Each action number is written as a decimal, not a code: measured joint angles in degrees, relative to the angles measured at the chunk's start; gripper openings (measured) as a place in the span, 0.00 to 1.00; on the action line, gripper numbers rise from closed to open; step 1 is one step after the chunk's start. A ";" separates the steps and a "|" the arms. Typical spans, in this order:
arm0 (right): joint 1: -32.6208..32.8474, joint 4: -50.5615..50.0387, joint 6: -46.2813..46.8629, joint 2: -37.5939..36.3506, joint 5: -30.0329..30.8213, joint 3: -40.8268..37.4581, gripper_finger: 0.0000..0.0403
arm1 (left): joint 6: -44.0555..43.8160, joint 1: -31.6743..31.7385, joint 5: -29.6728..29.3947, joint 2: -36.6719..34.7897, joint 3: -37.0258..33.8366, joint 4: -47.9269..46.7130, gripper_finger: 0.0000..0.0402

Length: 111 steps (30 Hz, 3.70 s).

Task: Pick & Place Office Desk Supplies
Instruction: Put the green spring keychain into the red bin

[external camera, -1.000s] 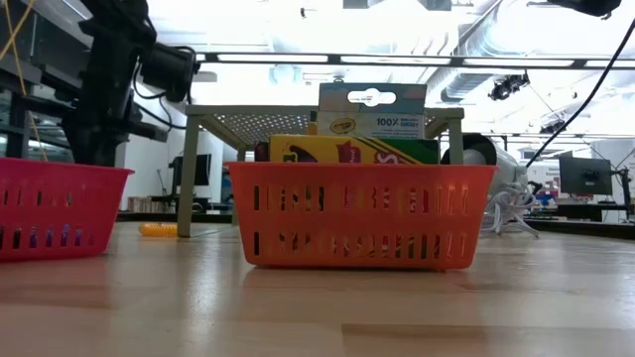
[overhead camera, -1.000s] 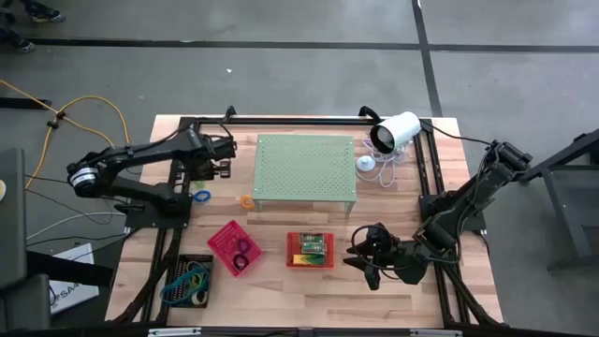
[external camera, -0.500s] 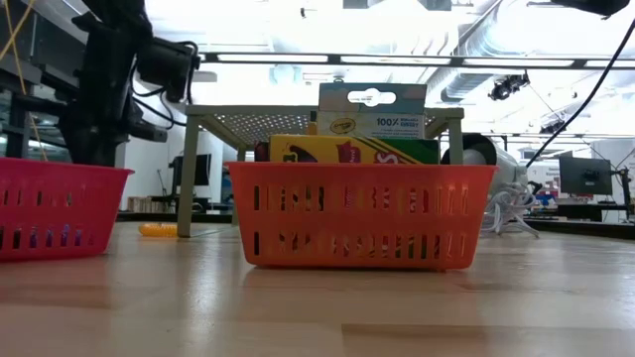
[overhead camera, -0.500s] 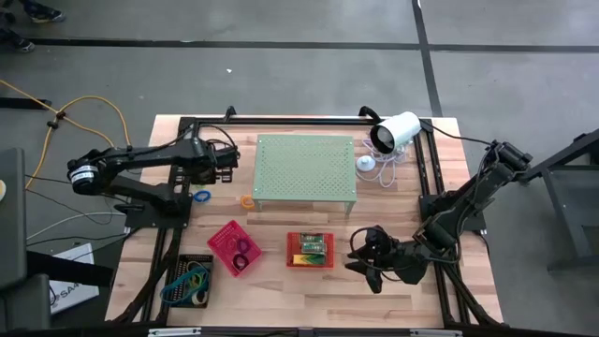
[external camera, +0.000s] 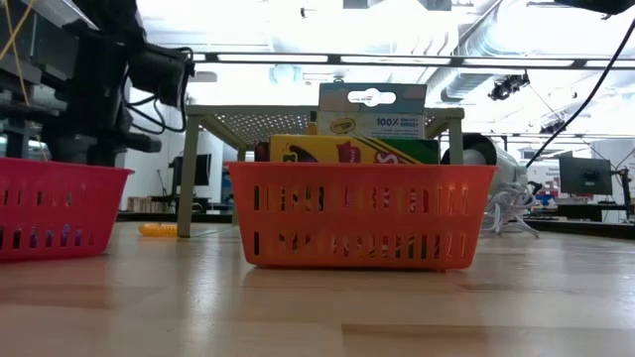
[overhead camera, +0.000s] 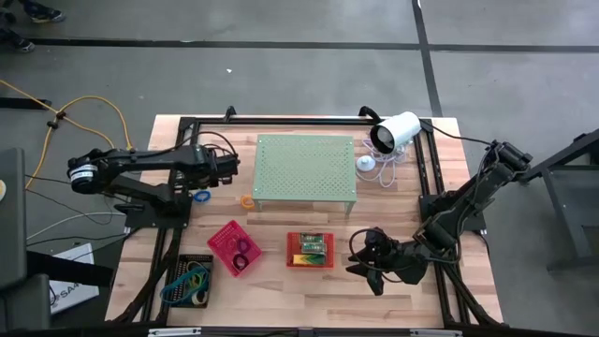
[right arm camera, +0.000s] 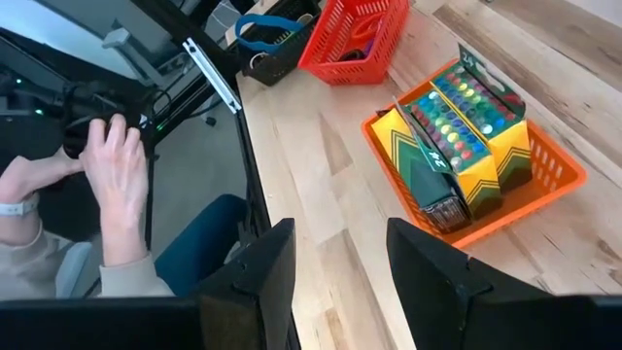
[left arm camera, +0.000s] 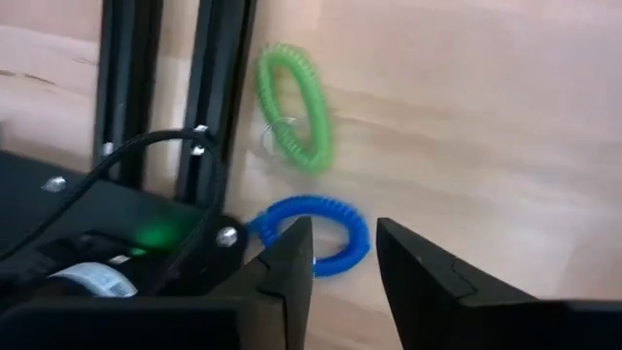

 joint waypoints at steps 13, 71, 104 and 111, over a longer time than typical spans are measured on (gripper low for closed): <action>0.00 0.00 -0.02 0.02 0.02 0.00 0.37 | 1.31 10.00 3.42 0.76 -1.47 1.85 0.28; 0.00 0.00 0.00 0.02 0.00 0.00 0.37 | 20.76 22.14 2.53 15.30 -1.49 13.25 0.28; 0.01 0.00 0.00 0.01 -0.02 0.00 0.37 | 20.91 22.14 5.17 15.25 -1.40 14.54 0.24; 0.02 0.02 -0.02 0.00 -0.02 0.00 0.37 | 20.65 21.85 5.68 15.26 -1.40 14.51 0.20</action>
